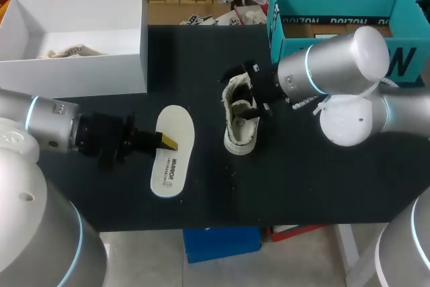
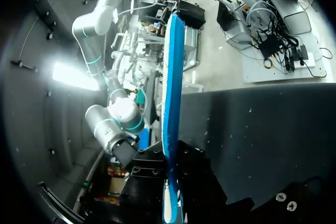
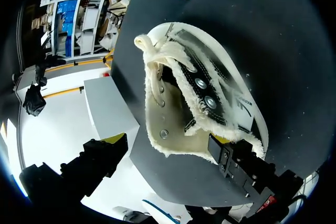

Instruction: Take the shoe out of the shoebox, open the shoe tongue, remove and reinsert the insole, then place the shoe into the shoebox

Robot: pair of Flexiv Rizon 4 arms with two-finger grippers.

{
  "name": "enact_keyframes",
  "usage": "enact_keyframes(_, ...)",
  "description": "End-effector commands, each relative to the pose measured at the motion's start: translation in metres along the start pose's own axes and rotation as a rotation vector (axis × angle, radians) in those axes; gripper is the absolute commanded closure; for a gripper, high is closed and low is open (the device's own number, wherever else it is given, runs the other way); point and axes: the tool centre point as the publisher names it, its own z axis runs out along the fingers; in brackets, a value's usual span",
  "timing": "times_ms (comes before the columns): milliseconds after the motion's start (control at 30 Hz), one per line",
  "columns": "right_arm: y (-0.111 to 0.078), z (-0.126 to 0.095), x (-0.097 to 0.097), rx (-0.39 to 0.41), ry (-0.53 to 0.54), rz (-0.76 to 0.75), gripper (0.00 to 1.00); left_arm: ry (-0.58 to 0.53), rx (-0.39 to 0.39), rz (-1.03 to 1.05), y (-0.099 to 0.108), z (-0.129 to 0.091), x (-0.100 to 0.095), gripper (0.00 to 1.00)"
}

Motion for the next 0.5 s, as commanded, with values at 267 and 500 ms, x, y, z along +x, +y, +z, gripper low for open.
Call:
enact_keyframes(267,0.009,0.014,-0.008,-0.413,0.003,0.003,0.15,0.004,-0.001,0.001,-0.001,0.0,-0.001,1.0)
enact_keyframes(500,0.016,0.014,-0.011,-0.433,0.01,0.012,0.55,0.004,-0.001,0.001,-0.001,0.0,-0.001,1.0)
